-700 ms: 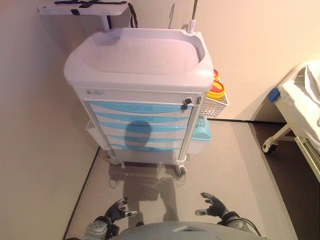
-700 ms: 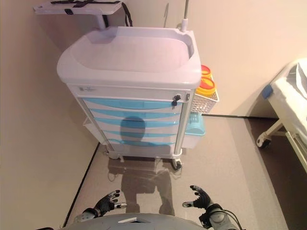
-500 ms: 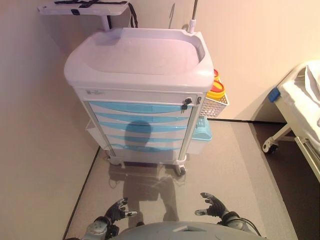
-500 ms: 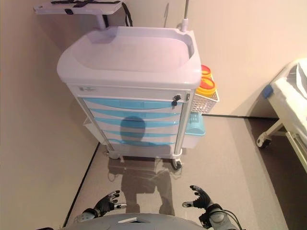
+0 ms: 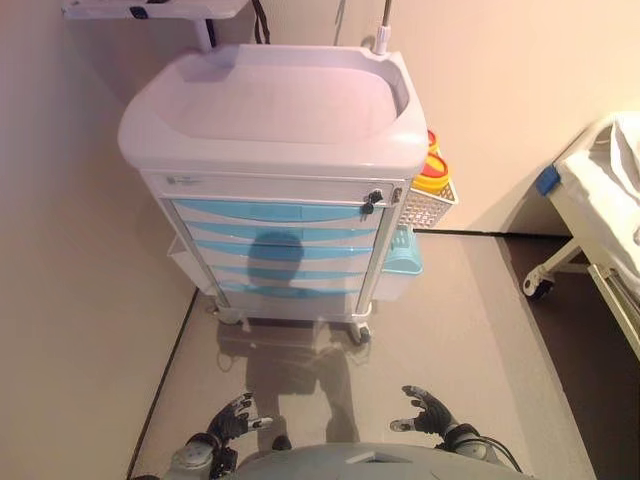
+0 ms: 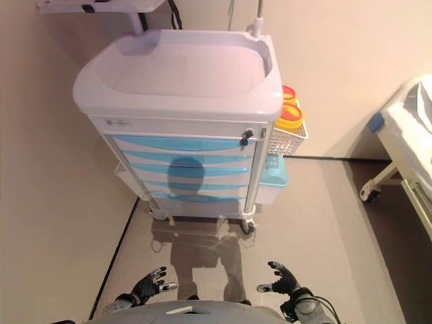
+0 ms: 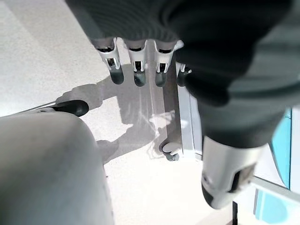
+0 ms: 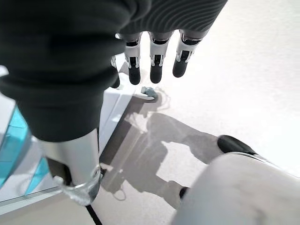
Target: Open the drawer and pick up the medicine
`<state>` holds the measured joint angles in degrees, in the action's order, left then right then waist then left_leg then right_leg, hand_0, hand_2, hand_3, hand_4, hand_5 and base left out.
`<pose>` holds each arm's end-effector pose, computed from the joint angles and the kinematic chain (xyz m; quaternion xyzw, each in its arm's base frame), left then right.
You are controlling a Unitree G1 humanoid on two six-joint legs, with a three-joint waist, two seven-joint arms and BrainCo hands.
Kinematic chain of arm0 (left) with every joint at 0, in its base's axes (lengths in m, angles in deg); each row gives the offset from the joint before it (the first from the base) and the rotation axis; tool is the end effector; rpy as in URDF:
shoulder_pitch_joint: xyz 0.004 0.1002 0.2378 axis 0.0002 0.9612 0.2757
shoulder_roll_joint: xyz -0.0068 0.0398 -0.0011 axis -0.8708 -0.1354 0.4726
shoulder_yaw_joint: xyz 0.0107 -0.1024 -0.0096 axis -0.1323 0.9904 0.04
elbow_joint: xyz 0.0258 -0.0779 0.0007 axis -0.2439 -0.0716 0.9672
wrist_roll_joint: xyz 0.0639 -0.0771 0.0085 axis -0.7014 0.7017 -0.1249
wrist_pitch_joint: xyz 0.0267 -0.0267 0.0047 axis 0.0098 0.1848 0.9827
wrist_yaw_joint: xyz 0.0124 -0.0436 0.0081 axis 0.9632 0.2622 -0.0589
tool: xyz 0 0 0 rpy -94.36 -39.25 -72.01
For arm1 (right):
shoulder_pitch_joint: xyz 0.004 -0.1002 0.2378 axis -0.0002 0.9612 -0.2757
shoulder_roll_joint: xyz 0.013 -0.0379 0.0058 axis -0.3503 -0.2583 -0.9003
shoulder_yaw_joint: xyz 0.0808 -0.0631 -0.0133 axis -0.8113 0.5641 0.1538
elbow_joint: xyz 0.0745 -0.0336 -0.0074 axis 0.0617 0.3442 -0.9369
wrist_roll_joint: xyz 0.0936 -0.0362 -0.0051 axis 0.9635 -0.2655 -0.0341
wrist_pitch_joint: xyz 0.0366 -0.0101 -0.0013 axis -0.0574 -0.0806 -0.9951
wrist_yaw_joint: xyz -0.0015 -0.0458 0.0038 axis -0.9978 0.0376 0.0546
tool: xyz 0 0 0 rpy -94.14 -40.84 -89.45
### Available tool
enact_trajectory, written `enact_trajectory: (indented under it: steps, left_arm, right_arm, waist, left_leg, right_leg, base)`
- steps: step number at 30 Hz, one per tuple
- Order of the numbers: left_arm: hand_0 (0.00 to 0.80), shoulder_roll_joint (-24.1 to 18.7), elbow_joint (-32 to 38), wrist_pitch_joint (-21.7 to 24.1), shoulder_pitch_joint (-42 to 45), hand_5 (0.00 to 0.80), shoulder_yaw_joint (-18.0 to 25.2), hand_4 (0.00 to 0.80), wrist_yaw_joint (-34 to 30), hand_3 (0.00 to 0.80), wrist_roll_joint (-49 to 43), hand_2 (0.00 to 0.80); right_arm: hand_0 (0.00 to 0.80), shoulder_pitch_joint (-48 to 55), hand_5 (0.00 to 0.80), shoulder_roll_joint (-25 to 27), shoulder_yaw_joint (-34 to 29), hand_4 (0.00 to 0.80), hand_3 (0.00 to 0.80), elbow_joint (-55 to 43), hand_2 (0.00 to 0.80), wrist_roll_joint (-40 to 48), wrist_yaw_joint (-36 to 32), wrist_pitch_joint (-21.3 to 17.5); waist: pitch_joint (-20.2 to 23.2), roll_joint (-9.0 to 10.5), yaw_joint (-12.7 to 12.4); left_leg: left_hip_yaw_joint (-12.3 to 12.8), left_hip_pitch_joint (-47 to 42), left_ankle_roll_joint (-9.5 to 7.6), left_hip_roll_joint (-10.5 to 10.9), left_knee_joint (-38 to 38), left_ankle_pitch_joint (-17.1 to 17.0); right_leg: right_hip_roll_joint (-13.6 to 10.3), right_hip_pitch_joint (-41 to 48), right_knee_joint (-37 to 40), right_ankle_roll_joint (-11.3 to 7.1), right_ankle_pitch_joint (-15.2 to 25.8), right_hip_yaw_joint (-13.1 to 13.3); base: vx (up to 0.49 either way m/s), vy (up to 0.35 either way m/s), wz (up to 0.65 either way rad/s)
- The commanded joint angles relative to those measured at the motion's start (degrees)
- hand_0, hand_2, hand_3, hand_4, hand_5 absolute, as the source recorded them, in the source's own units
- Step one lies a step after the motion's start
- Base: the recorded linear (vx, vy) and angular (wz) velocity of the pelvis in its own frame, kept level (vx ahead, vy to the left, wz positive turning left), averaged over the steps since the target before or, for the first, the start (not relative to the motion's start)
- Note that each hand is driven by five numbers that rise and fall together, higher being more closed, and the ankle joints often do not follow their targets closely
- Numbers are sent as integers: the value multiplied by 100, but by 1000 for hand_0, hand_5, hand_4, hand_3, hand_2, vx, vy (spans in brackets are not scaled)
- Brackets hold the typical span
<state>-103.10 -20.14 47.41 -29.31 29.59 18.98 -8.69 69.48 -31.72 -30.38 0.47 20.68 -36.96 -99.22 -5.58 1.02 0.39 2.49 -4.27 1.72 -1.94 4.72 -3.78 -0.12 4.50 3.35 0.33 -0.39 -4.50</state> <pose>0.0792 0.2169 -0.1118 0.0412 0.4577 -0.0540 0.8865 0.0853 -0.2098 -0.1092 -0.1971 0.4120 0.1206 0.8814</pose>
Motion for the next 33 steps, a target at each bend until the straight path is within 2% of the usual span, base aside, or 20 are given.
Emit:
enact_trajectory:
  steps: [1, 3, 6, 11, 15, 20, 25, 30, 33]
  left_arm:
    - [0, 70, -190, 147, -876, 0, 44, 0, 186, 0, 533, 0]
    - [0, 81, -111, 132, -1092, 0, 127, 0, 164, 0, 1255, 0]
    - [0, 183, 115, 151, -1387, 0, 514, 0, -16, 0, 2606, 0]
    - [0, 230, 549, 264, -1609, 0, 918, 0, -265, 0, 3810, 0]
    - [0, 138, 1051, 252, -1822, 0, 1033, 0, -580, 0, 4743, 0]
    - [0, -296, 1815, 546, -2398, 0, 1100, 0, -834, 0, 6009, 0]
    - [0, -890, 2333, 407, -3296, 0, 1339, 0, -1271, 0, 7310, 0]
    - [0, -1081, 2668, 440, -3898, 0, 1530, 0, -1532, 0, 7840, 0]
    - [0, -1406, 2681, 436, -4448, 0, 1583, 0, -1599, 0, 8013, 0]
  right_arm:
    - [0, -645, 0, -41, 210, 0, 0, -246, 0, 452, 196, -156]
    - [0, -781, 0, 13, 261, 0, 0, -296, 0, 533, 279, -179]
    - [0, -941, 0, 39, 247, 0, 0, -385, 0, 669, 542, -273]
    - [0, -996, 0, 22, 243, 0, 0, -618, 0, 810, 581, -234]
    - [0, -892, 0, 108, 270, 0, 0, -878, 0, 913, 560, -127]
    - [0, -752, 0, 346, 369, 0, 0, -1400, 0, 991, 578, -47]
    - [0, -742, 0, 511, 507, 0, 0, -1580, 0, 1164, 536, -193]
    - [0, -670, 0, 481, 648, 0, 0, -1721, 0, 1208, 626, -234]
    - [0, -604, 0, 464, 776, 0, 0, -1806, 0, 1161, 657, -236]
  waist:
    - [-641, 165, 86]
    - [-917, 150, 113]
    - [-1285, 177, 120]
    - [-1539, 305, 172]
    - [-1682, 387, 273]
    - [-1868, 536, 476]
    - [-2030, 609, 630]
    - [-2122, 690, 722]
    - [-2138, 786, 800]
  left_leg:
    - [89, 474, -309, 218, -493, 597]
    - [111, 767, -318, 214, -692, 574]
    - [180, 1340, -351, 257, -1118, 569]
    - [158, 2046, -389, 336, -1759, 648]
    - [169, 2425, -429, 359, -2163, 760]
    - [264, 2832, -467, 331, -2640, 956]
    - [377, 3138, -463, 264, -2980, 1112]
    - [437, 3287, -470, 228, -3193, 1244]
    - [478, 3344, -482, 205, -3282, 1319]
  right_leg:
    - [-269, -817, -782, -343, 37, -95]
    - [-258, -1104, -950, -308, 49, -47]
    - [-267, -1565, -1169, -274, 97, -3]
    - [-224, -2214, -1631, -219, 73, 82]
    - [-181, -2614, -2036, -195, -15, 197]
    - [-99, -3022, -2411, -180, -98, 378]
    - [-38, -3264, -2497, -145, -86, 486]
    - [16, -3377, -2524, -109, -82, 536]
    - [57, -3410, -2464, -94, -41, 591]
  base:
    - [-249, 50, -13]
    - [-141, 64, -7]
    - [-109, 69, -2]
    - [-41, 28, -3]
    - [20, 16, -8]
    - [17, 23, -20]
    - [-8, 9, -17]
    - [16, 0, -11]
    - [39, -9, -15]
